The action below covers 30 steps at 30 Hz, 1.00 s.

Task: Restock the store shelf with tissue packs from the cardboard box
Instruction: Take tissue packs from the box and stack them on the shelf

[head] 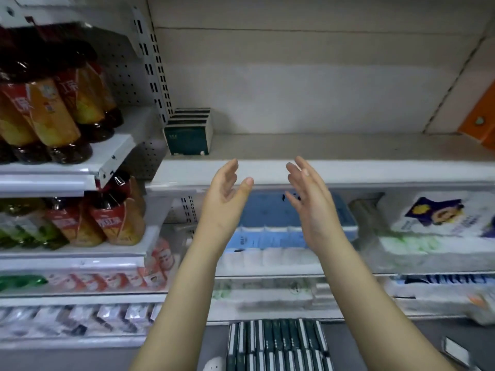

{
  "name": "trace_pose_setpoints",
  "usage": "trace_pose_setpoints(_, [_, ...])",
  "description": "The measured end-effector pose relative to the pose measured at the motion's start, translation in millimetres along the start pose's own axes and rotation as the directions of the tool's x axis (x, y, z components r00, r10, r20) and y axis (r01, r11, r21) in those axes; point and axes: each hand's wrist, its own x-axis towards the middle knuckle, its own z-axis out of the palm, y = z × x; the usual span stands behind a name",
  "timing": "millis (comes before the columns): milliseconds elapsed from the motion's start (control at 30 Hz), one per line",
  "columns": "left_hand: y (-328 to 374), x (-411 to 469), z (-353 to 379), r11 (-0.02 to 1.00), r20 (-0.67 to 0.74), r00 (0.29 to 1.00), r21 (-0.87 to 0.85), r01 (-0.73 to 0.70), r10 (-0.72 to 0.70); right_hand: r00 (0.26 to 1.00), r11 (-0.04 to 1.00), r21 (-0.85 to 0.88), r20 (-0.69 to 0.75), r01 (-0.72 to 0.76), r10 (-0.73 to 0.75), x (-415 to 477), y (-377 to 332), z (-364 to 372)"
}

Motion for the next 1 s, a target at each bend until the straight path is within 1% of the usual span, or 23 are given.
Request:
trace_pose_setpoints(200, [-29.6,-44.8,-8.2,0.988,-0.016,0.991,0.071,0.135,-0.134,0.986,0.987,0.018,-0.027,-0.161,0.162,-39.6,32.8,-10.8])
trace_pose_setpoints(400, [-68.3,-71.9,-28.3,0.966,-0.013,0.970,0.088,0.244,-0.244,0.957,0.961,0.006,-0.081,-0.278,0.277,-71.7,77.2,-7.8])
trace_pose_setpoints(500, [-90.4,-83.8,-41.7,0.943,0.001,0.947,0.084,0.321,-0.323,0.938,0.944,-0.018,-0.120,-0.331,0.327,-90.0,102.7,-6.0])
trace_pose_setpoints(633, [-118.7,-99.3,-60.4,0.920,0.032,0.923,0.103,0.379,-0.384,0.909,0.911,-0.094,-0.162,-0.402,0.384,-117.1,139.0,-6.1])
trace_pose_setpoints(733, [-149.6,-115.7,-74.5,0.897,0.061,0.899,0.122,0.424,-0.433,0.875,0.872,-0.137,-0.202,-0.469,0.439,-139.4,171.4,-8.6])
trace_pose_setpoints(800, [-176.5,-129.4,-81.4,0.869,0.083,0.868,0.140,0.476,-0.489,0.840,0.834,-0.157,-0.233,-0.529,0.489,-154.5,196.5,-12.3])
trace_pose_setpoints(900, [-215.1,-151.8,-85.6,0.818,0.091,0.818,0.173,0.549,-0.568,0.770,0.755,-0.174,-0.254,-0.632,0.586,-178.5,236.3,-23.2])
trace_pose_setpoints(1000, [-260.2,-174.9,-83.8,0.770,0.110,0.767,0.199,0.606,-0.632,0.704,0.657,-0.253,-0.231,-0.710,0.672,-199.6,283.8,-37.1])
